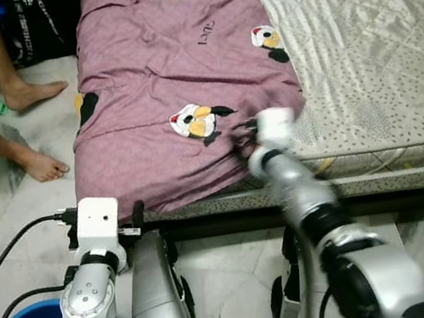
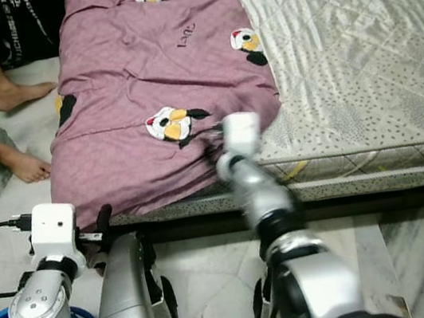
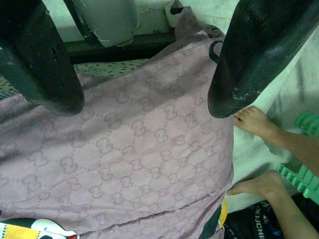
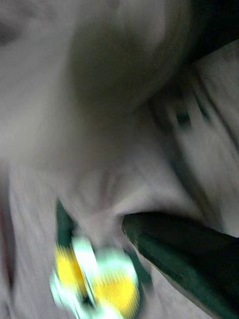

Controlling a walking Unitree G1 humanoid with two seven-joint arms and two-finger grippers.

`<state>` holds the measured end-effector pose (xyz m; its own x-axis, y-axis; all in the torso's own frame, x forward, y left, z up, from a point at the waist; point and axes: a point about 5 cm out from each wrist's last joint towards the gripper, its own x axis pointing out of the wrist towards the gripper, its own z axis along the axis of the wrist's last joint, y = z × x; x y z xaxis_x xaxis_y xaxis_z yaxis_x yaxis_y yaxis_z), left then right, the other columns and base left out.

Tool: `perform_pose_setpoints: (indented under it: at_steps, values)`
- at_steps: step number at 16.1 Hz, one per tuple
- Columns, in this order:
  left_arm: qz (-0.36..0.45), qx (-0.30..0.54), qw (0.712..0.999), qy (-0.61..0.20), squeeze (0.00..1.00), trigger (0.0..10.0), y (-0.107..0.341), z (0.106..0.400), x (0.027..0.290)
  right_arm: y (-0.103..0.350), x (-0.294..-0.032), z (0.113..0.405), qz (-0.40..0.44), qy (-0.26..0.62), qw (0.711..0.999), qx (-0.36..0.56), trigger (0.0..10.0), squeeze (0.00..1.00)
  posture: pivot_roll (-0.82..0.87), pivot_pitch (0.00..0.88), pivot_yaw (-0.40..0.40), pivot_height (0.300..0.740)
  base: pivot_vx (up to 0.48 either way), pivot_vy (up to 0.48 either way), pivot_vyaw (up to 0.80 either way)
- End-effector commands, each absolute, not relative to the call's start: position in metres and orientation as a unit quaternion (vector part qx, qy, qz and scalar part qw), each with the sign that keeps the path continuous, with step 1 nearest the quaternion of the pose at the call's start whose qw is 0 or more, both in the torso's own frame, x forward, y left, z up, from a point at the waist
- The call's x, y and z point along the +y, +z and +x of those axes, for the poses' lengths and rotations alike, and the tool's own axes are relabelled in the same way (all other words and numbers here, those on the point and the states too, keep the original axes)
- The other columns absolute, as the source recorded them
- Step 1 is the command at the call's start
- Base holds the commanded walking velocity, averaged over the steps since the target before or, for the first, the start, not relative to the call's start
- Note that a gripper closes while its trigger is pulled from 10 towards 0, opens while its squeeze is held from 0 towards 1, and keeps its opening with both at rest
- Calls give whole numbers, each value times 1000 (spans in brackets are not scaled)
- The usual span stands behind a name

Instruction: Clean up the room

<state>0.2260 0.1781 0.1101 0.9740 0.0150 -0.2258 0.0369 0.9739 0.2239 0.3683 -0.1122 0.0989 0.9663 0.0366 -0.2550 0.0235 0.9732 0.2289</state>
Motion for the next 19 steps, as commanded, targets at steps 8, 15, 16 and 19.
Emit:
perform_pose_setpoints:
  at_steps: [8,15,16,19]
  values:
    - [111,130,985,-11,0,10000,103,225,176,66,-242,291,66,-221,959,168,10000,0,98,240,-4,561,0,0,0]
    - [103,115,988,-20,0,10000,107,238,170,134,-241,296,54,-155,986,17,10000,0,68,208,8,561,0,0,0]
    - [101,110,989,-21,0,10000,108,240,169,151,-232,312,83,-126,989,-13,10000,0,71,203,9,561,0,0,0]
    - [86,87,992,-21,0,10000,116,244,167,178,-199,353,110,-55,991,-57,10000,0,84,196,10,561,0,0,0]
